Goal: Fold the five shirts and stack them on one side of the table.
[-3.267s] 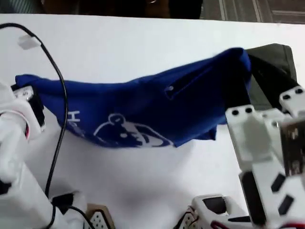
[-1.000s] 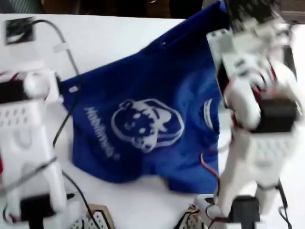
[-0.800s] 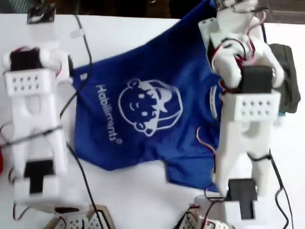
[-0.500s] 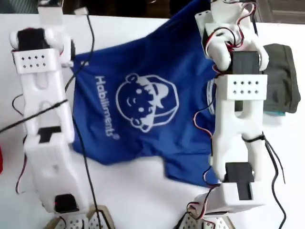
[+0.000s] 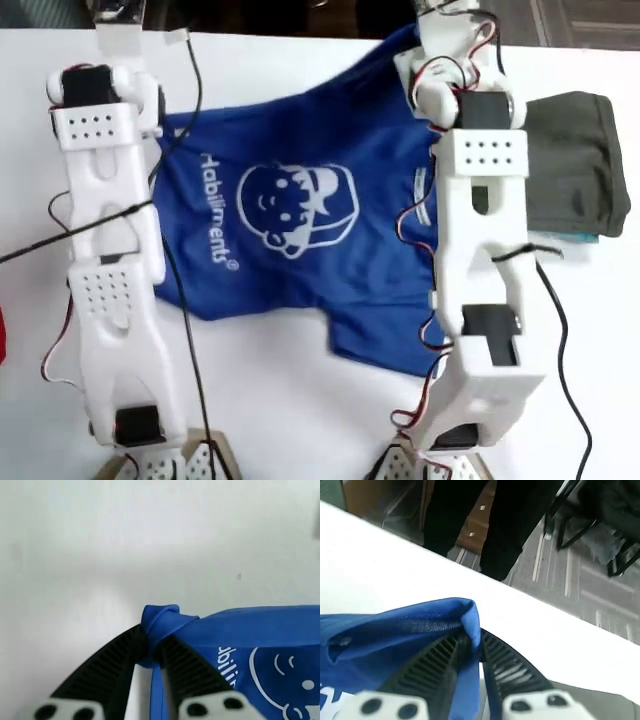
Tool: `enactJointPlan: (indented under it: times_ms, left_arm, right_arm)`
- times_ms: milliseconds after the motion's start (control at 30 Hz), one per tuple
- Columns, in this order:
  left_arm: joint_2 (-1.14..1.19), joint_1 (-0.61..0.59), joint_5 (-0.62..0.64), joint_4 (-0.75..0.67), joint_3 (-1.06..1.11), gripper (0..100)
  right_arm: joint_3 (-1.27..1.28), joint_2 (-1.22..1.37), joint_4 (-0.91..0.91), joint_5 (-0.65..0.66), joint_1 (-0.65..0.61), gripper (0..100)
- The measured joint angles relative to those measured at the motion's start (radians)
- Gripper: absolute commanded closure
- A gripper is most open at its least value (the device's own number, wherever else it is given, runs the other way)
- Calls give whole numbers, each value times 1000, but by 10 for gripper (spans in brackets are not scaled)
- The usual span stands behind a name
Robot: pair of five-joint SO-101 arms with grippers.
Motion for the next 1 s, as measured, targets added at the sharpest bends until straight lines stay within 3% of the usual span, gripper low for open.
enactJointPlan:
  times_ms: [233,400,833,1000]
  left_arm:
    - [-12,0,0,78,0,975]
    - [-150,-9,0,94,40,975]
    - [-945,-23,0,94,724,975]
    - [-1224,-26,11,94,858,975]
  right_arm:
    - [2,-26,43,0,0,981]
    - [2,-169,127,0,0,981]
    - [0,-603,290,0,0,981]
    - [0,-776,330,0,0,981]
